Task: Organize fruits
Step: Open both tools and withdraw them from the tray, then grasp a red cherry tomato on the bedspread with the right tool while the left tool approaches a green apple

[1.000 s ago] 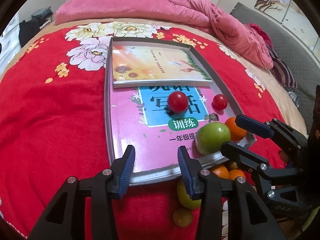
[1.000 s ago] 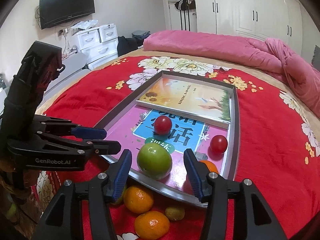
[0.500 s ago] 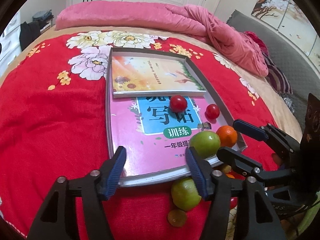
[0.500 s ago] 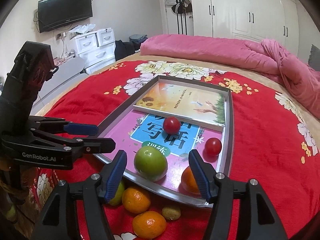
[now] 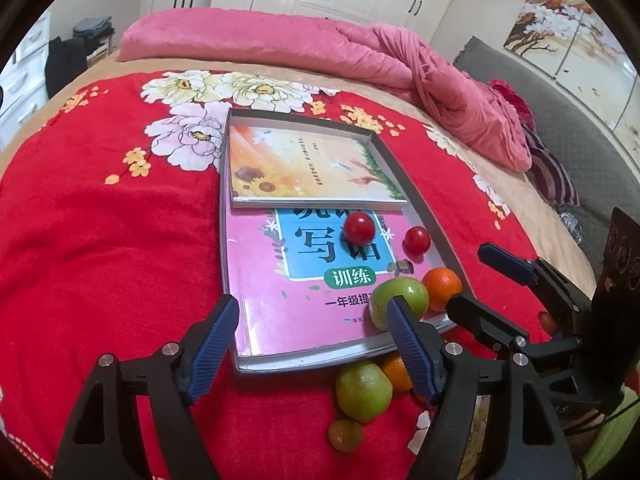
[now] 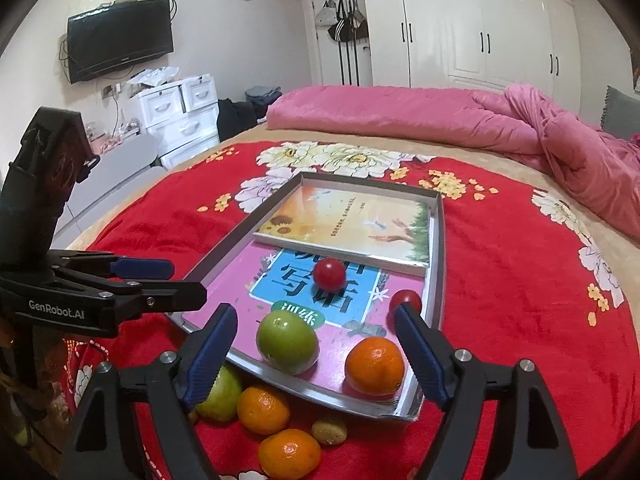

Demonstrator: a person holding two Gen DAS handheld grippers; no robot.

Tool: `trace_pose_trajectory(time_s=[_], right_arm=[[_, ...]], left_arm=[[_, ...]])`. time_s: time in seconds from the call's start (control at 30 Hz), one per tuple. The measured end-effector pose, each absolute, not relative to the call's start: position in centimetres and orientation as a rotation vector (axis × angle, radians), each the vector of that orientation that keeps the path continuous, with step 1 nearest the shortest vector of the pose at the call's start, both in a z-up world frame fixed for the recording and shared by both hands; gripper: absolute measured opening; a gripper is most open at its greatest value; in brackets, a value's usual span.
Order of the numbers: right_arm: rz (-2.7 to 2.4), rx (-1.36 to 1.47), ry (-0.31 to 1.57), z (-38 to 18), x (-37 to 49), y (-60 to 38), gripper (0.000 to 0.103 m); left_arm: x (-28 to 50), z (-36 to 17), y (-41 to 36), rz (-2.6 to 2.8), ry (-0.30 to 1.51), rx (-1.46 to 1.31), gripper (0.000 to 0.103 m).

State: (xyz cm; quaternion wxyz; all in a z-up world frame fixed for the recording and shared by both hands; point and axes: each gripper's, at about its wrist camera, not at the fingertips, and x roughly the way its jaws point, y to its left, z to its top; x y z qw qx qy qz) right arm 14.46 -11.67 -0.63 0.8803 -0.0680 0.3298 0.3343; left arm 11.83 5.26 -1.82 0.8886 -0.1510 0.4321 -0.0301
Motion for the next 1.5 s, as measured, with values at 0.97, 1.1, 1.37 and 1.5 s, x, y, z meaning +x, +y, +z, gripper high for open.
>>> trace_pose_trajectory(time_s=[0.97, 1.1, 1.37, 1.5], right_arm=[[0.574, -0.062, 0.594, 2.9, 13.4, -15.7, 0.092], [0.567, -0.064, 0.601, 2.9, 13.1, -15.9, 0.092], [0.576, -0.069, 0.612, 3.0, 12.2, -15.9, 0.092], [0.581, -0.076, 0.625, 2.8, 11.9, -15.8, 0.092]], left_arm=[[9.8, 0.5, 4.9, -0.116, 0.851, -0.334, 0.078], [9.5, 0.6, 4.6, -0.130, 0.855, -0.329, 0.078], [9.2, 0.5, 4.3, -0.151, 0.872, -0.333, 0.079], [9.0, 0.2, 4.3, -0.162, 0.887, -0.348, 0.079]])
